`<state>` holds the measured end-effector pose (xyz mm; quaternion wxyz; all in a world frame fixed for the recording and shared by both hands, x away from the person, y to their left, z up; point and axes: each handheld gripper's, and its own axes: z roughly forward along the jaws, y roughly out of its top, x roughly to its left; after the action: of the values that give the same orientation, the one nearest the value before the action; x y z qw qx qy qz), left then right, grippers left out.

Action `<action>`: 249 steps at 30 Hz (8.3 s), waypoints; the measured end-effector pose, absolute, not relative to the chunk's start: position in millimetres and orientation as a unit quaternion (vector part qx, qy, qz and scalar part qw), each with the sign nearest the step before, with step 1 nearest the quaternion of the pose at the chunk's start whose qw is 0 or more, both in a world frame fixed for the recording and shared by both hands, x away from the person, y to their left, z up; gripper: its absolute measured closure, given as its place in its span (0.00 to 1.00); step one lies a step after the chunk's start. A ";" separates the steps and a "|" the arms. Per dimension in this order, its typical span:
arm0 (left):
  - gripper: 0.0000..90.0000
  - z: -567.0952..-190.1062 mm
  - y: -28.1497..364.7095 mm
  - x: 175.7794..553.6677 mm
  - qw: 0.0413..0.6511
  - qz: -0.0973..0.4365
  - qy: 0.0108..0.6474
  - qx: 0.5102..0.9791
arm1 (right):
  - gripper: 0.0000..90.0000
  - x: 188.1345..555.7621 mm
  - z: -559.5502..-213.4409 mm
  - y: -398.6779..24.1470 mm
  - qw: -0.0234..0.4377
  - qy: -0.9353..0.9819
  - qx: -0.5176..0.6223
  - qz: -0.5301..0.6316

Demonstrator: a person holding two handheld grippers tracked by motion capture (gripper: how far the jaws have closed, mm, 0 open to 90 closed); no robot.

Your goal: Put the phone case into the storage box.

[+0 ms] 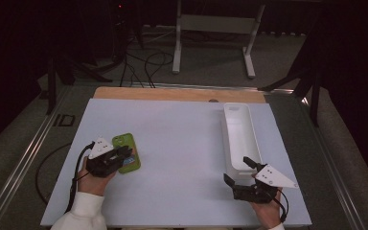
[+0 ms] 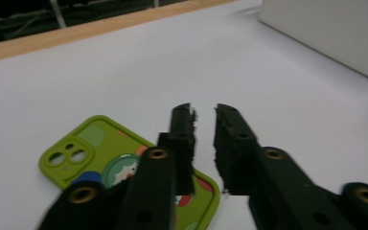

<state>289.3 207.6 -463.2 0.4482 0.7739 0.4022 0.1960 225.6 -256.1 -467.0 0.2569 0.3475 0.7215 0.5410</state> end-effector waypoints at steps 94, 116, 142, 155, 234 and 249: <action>1.00 -511.5 163.1 328.6 0.350 0.140 0.454 0.808 | 0.09 225.9 -468.1 -255.2 0.257 0.721 0.349 0.540; 1.00 -514.4 177.6 314.1 0.334 0.146 0.472 0.803 | 0.09 227.2 -468.0 -256.2 0.257 0.720 0.349 0.541; 1.00 -519.0 225.0 286.2 0.325 0.169 0.497 0.786 | 0.09 235.5 -468.6 -256.7 0.251 0.722 0.352 0.540; 0.94 -507.8 232.8 273.5 0.381 0.190 0.463 0.777 | 0.09 240.7 -468.9 -258.2 0.244 0.723 0.350 0.544; 0.00 -461.0 258.8 257.5 0.423 0.248 0.432 0.757 | 0.10 234.6 -470.8 -263.3 0.260 0.709 0.358 0.549; 0.00 -461.6 260.7 276.6 0.394 0.248 0.441 0.767 | 0.10 234.5 -471.1 -263.3 0.261 0.710 0.358 0.548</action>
<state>276.6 260.7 -461.6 0.3937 0.7673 0.4413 0.2481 234.5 -263.3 -471.1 0.2608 0.3577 0.7098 0.5480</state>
